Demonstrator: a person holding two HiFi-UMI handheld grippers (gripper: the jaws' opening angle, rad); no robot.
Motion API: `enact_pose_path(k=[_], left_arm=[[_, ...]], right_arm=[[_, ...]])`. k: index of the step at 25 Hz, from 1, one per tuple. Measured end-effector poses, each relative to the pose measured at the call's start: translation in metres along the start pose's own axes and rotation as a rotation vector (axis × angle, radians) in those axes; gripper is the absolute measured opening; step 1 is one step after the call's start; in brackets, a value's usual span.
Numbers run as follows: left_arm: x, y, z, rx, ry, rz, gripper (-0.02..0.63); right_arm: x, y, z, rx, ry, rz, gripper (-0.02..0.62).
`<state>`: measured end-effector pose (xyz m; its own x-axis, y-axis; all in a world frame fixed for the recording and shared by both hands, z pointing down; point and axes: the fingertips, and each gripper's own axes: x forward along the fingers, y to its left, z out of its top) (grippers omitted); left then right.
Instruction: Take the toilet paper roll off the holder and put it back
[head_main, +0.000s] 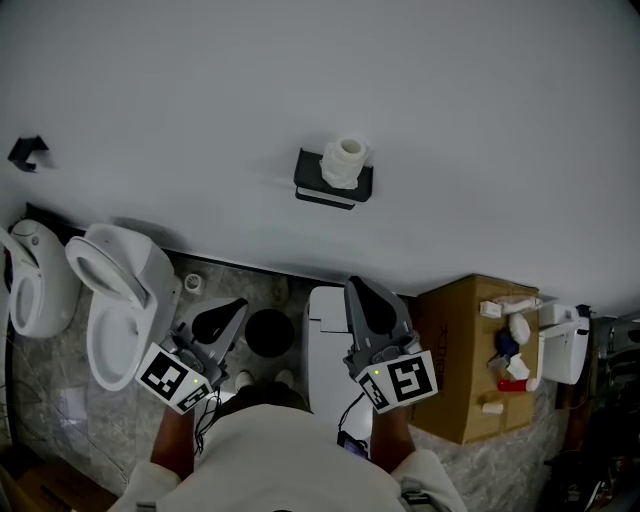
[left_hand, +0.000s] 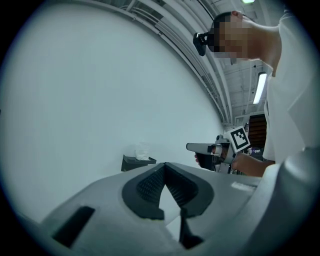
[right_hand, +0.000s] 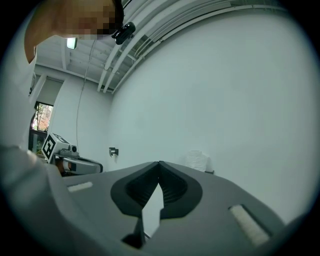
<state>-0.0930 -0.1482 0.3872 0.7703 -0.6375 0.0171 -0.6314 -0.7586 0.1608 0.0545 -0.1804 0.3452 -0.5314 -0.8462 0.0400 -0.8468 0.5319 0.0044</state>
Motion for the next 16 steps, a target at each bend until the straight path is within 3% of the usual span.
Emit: enact_pose_path(k=[16], left_arm=[[0.006, -0.016, 0.005, 0.054, 0.013, -0.008, 0.005]], right_arm=[[-0.007, 0.017, -0.021, 0.049, 0.037, 0.05, 0.014]])
